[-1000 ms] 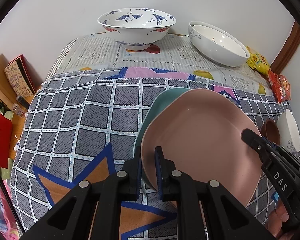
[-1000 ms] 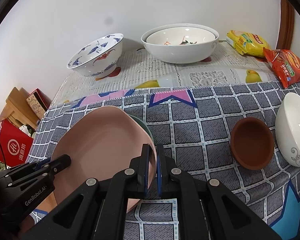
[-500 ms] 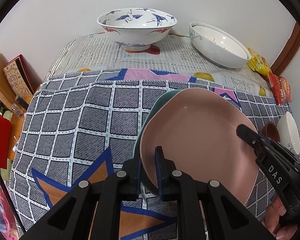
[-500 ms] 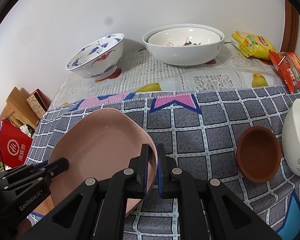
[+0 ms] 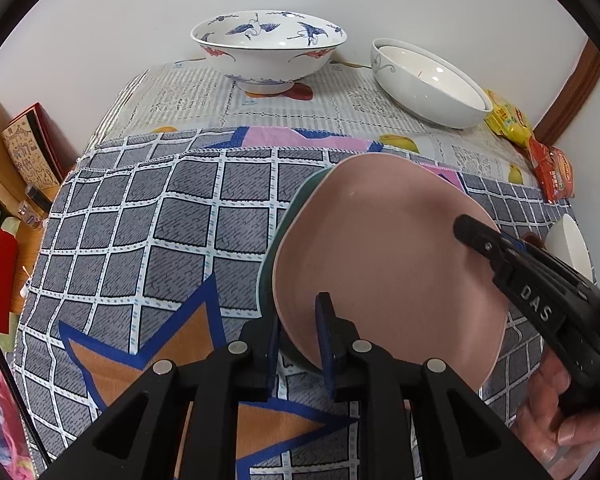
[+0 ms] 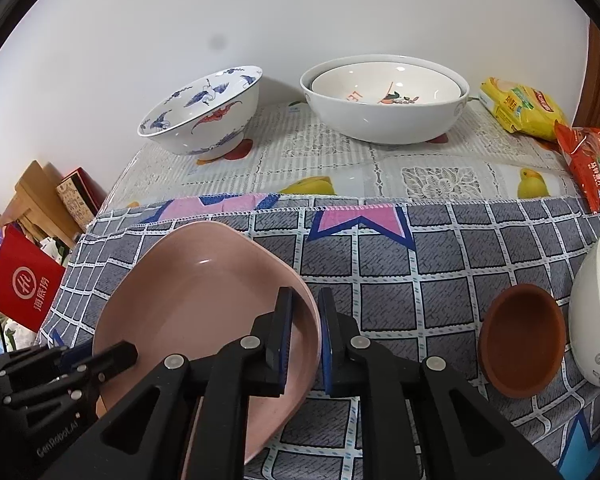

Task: Organize plates and bowls
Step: 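Lower the pink plate onto the light-blue plate with both grippers, then open both grippers to release the pink plate rim and withdraw, then grasp a small brown bowl with the left gripper while the right gripper grasps another, then carry the right gripper's brown bowl over the white bowl while the left gripper holds its bowl, then lower the brown bowl into the white bowl with the right gripper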

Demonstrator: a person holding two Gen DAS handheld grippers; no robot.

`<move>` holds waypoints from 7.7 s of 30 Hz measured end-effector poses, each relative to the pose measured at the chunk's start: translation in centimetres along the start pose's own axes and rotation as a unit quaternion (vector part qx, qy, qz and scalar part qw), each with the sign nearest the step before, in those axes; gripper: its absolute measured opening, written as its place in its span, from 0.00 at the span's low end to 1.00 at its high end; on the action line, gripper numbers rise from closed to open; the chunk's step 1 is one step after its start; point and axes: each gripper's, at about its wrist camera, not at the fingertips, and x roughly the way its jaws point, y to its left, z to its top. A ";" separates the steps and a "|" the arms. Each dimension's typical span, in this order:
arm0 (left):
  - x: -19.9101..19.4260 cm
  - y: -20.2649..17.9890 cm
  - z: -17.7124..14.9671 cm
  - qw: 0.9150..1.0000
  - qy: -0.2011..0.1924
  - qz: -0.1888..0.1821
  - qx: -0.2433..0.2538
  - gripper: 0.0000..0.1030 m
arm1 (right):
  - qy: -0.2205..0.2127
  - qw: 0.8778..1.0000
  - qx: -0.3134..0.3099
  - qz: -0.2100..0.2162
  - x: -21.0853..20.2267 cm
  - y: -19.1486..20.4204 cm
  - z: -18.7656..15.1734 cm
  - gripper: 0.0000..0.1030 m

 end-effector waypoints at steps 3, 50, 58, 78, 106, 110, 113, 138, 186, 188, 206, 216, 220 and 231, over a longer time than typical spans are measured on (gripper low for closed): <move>-0.5 -0.1 -0.3 1.000 -0.002 -0.002 0.005 0.18 | 0.001 1.000 -0.001 -0.001 -0.3 0.1 -0.2 0.15; -11.7 -19.1 -5.5 0.987 -0.103 -0.047 0.113 0.32 | -0.105 0.981 0.077 -0.147 -25.4 -16.0 -9.1 0.65; -11.1 -22.9 -6.0 0.986 -0.092 -0.049 0.130 0.32 | -0.104 0.977 0.070 -0.172 -26.3 -19.1 -10.2 0.61; -5.1 -22.6 -3.9 0.995 -0.046 -0.022 0.082 0.32 | -0.035 0.983 0.114 -0.139 -20.2 -25.3 -11.2 0.57; 6.2 -22.7 0.7 0.992 0.016 -0.059 0.107 0.32 | 0.014 0.972 0.168 -0.163 -12.3 -29.4 -12.0 0.29; 6.6 -22.9 0.6 0.992 0.012 -0.062 0.111 0.32 | 0.002 0.973 0.161 -0.168 -12.3 -29.3 -12.2 0.29; 6.7 -23.1 0.6 0.990 0.002 -0.063 0.124 0.32 | -0.005 0.972 0.163 -0.167 -12.3 -29.5 -12.2 0.29; 6.8 -22.8 0.8 0.988 0.006 -0.094 0.123 0.22 | -0.041 0.970 0.177 -0.160 -12.4 -28.6 -12.9 0.16; 0.5 -22.9 5.9 0.983 -0.040 -0.130 0.127 0.08 | -0.092 0.970 0.196 -0.115 -15.8 -25.2 -3.8 0.09; 1.2 -22.9 6.0 0.983 -0.031 -0.127 0.130 0.08 | -0.090 0.970 0.192 -0.118 -15.4 -25.0 -3.6 0.09; 2.5 -21.2 6.9 0.986 -0.022 -0.119 0.113 0.08 | -0.081 0.974 0.182 -0.112 -12.8 -24.0 -2.9 0.09; 2.7 -20.9 7.1 0.988 -0.023 -0.111 0.108 0.08 | -0.062 0.976 0.171 -0.117 -10.7 -23.7 -2.8 0.09; 2.8 -20.8 7.1 0.988 -0.020 -0.115 0.106 0.08 | -0.054 0.977 0.169 -0.117 -10.0 -23.7 -2.9 0.09; 3.0 -20.6 7.3 0.988 -0.018 -0.112 0.103 0.08 | -0.044 0.978 0.162 -0.122 -8.9 -23.5 -2.7 0.09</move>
